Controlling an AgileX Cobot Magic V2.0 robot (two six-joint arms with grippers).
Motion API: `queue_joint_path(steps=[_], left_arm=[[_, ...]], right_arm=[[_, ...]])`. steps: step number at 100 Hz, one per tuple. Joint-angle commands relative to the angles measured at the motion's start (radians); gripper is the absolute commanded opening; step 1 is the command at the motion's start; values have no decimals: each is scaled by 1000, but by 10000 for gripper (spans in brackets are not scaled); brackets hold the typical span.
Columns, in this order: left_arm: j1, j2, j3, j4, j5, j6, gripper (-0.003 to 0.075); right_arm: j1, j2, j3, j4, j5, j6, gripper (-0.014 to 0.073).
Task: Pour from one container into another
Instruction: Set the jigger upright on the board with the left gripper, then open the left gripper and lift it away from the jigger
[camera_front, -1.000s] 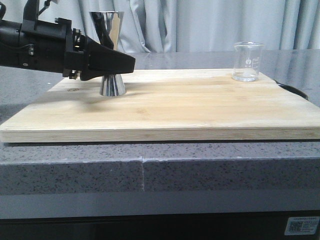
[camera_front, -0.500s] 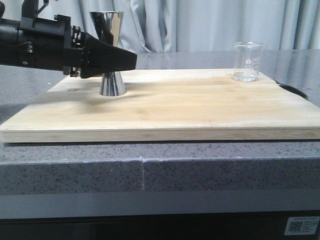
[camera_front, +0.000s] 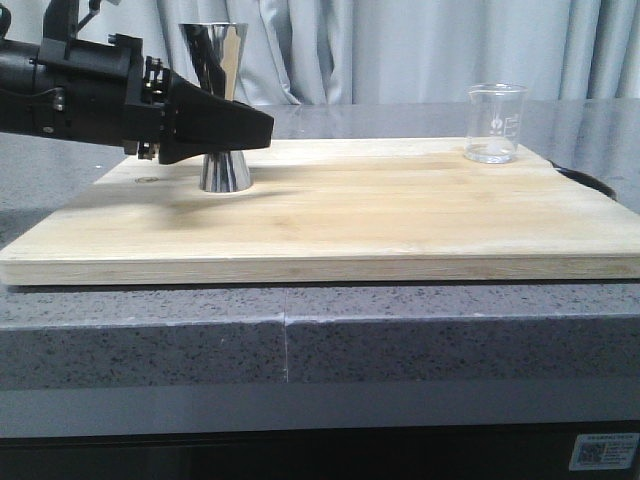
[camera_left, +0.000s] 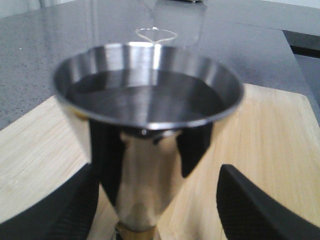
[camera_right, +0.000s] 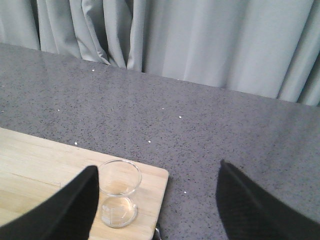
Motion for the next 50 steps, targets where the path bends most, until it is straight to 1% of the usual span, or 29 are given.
queue_joint_path(steps=[1, 50], left_arm=[[3, -41, -26, -36, 54, -13, 468], [52, -88, -26, -15, 55, -16, 468]], right_arm=[[-3, -23, -25, 2, -82, 1, 449], [-3, -23, -25, 2, -84, 1, 449]])
